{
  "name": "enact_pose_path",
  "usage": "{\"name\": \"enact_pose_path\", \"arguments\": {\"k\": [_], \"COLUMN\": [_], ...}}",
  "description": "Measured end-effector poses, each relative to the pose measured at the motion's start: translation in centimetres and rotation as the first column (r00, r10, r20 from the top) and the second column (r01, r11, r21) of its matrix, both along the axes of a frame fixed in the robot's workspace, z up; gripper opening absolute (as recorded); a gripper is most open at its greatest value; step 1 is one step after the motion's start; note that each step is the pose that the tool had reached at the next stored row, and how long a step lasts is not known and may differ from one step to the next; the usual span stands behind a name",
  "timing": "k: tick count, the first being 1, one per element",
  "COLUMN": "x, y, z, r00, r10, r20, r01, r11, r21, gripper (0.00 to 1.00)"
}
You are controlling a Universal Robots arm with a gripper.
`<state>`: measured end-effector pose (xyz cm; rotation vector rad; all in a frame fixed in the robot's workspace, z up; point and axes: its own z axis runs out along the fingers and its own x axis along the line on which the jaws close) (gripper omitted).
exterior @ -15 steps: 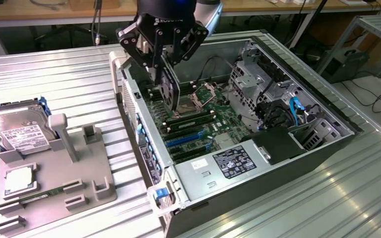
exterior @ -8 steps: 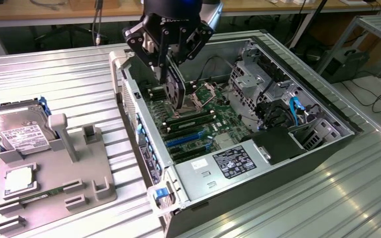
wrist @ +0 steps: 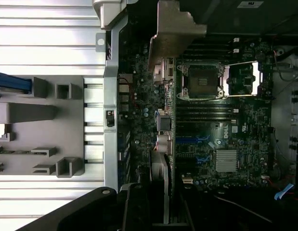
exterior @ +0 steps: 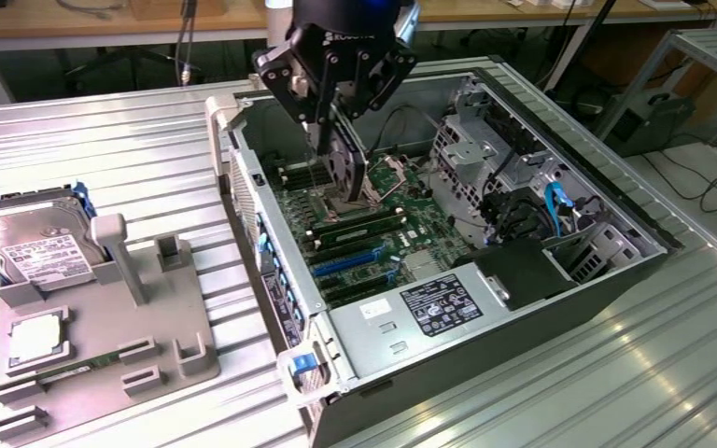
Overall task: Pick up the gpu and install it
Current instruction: 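Pick up the gpu and move the gpu toward the slot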
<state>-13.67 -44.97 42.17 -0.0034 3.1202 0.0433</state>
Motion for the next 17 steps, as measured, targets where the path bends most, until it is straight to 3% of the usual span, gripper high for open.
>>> {"name": "enact_pose_path", "arguments": {"k": [12, 15, 17], "x": [3.7, 5.7, 6.2], "y": [0.0, 0.0, 0.0], "z": [-0.07, -0.11, -0.12], "r00": [1.0, 1.0, 1.0], "r10": [0.005, 0.006, 0.006], "r20": [0.0, -0.0009, -0.0009], "r01": [-0.005, -0.006, -0.006], "r11": [1.0, 1.0, 1.0], "r21": [0.0, 0.0, 0.0], "gripper": [0.28, 0.28, 0.28]}}
